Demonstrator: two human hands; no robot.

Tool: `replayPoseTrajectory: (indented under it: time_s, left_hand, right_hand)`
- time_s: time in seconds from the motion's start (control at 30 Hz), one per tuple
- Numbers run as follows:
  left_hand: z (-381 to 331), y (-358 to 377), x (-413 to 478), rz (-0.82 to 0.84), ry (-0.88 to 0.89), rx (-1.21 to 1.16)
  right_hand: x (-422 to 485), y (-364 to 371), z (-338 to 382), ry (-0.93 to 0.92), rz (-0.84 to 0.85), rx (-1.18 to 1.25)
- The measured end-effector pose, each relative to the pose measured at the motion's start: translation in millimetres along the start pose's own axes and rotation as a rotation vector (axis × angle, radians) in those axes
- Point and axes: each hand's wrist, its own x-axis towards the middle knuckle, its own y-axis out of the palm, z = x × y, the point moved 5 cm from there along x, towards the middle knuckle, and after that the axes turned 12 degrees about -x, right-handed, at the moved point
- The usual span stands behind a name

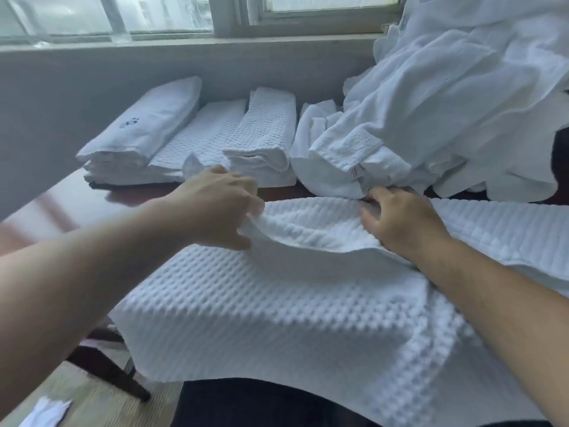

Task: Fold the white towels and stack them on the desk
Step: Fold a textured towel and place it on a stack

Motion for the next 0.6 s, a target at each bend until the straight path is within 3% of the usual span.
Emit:
replayPoseTrajectory:
  time_s: [0.07,0.17,0.23,0.3,0.37,0.43,0.5,0.53,0.6]
  left_hand:
    - [2.8,1.1,-18.8,0.053,-0.072,-0.041]
    - [-3.0,5.0,-27.9,-0.083,-0.118,0.133]
    - [-6.8,7.4,-32.1,-0.105,-0.191,0.162]
    - [-4.7,11.8,-39.5,-0.058,-0.256,0.158]
    - [5.0,13.4,-48.8,0.045,-0.296,0.156]
    - [24.6,12.3,-65.7,0.214,-0.402,-0.078]
    - [35.1,4.7,-89.6,0.339,-0.493,-0.579]
    - [39.2,0.7,-96.8,0.286,-0.519,-0.772]
    - [60.0,-3.6,-100.7,0.039,-0.642,-0.782]
  right_hand:
    - [-1.0,-5.7,5.5,0.012,0.023,-0.173]
    - [-3.1,-19.9,27.9,0.024,-0.035,-0.359]
    - [-7.0,-24.6,57.7,-0.063,-0.038,-0.077]
    - [-12.8,-19.4,93.4,-0.186,0.129,0.243]
    - [-22.8,-3.7,119.9,-0.308,0.340,0.236]
    - [-30.7,12.7,126.8,-0.367,0.426,0.102]
    - [-31.5,20.6,125.6,-0.375,0.430,0.035]
    - [-30.3,22.0,127.4,-0.369,0.439,0.030]
    - [-26.3,20.7,137.6,-0.353,0.454,0.075]
